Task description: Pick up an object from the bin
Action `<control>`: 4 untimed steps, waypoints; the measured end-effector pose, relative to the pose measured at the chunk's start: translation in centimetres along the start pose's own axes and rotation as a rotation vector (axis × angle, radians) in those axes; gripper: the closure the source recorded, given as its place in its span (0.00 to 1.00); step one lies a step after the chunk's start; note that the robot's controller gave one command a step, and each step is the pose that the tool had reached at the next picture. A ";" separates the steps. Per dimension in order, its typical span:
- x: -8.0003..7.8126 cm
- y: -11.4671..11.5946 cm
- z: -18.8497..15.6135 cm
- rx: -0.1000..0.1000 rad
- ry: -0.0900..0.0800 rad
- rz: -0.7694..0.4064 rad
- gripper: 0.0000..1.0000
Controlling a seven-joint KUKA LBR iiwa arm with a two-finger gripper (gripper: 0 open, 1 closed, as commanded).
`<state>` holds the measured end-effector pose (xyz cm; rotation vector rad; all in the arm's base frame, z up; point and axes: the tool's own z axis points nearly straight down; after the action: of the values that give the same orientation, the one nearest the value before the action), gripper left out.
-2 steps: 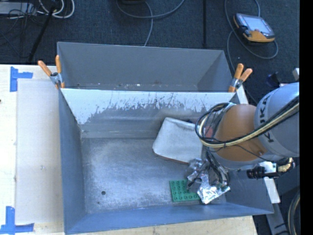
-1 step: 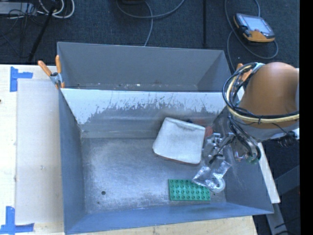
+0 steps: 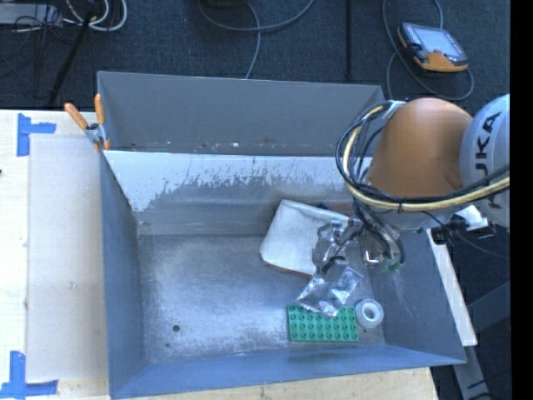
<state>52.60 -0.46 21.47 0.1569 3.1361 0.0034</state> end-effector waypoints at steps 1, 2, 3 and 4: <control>0.5 0.5 1.2 0.002 0.003 -0.033 1.00; 0.4 0.5 1.1 0.002 0.003 -0.035 0.00; 1.5 -6.7 14.9 0.003 0.010 -0.068 0.00; 4.4 -2.4 14.5 0.002 0.001 0.000 0.00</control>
Offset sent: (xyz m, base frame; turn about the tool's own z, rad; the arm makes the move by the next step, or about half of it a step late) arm -0.0041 0.0061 -0.0105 -0.0363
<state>47.96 -2.40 6.97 0.1576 3.1374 0.0006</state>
